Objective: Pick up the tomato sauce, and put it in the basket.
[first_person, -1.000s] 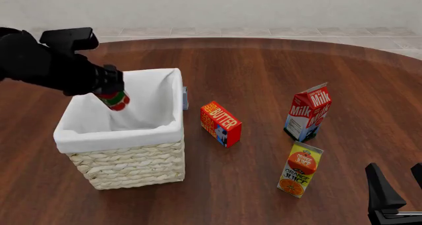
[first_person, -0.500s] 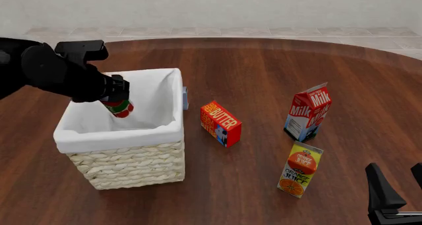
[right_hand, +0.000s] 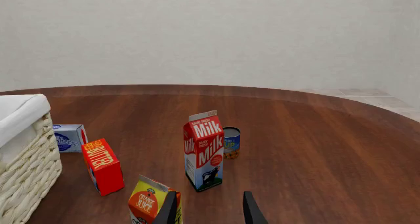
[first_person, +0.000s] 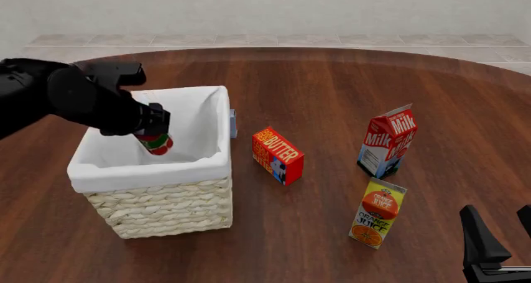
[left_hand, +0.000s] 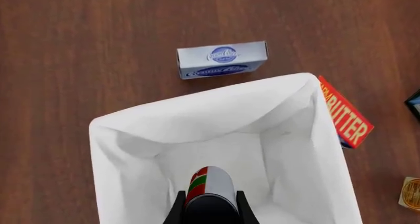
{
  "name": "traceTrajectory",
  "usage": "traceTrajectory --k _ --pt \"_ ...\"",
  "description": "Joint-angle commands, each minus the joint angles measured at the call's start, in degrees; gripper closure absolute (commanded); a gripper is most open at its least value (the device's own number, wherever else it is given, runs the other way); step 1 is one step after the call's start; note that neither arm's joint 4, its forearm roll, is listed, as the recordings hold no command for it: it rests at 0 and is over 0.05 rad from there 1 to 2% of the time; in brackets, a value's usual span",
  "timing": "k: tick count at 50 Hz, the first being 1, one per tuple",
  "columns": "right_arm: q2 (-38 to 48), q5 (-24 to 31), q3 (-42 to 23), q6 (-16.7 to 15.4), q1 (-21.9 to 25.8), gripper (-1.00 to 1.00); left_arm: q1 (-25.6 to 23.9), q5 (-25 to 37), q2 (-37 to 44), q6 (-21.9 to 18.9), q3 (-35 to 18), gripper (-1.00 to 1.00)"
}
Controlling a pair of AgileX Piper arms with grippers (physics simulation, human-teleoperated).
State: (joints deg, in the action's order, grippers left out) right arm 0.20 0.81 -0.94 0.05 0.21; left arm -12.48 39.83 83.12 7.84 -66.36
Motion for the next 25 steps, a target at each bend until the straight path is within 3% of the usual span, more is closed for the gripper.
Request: traceTrajectory --k 1,25 --pt "0.0 -0.1 0.1 0.0 -0.1 -1.00 -0.2 -1.2 0.8 -1.3 1.0 1.00" --pt "0.0 -0.1 0.1 0.0 -0.1 -1.00 -0.9 -3.3 3.5 -1.6 2.3 1.00"
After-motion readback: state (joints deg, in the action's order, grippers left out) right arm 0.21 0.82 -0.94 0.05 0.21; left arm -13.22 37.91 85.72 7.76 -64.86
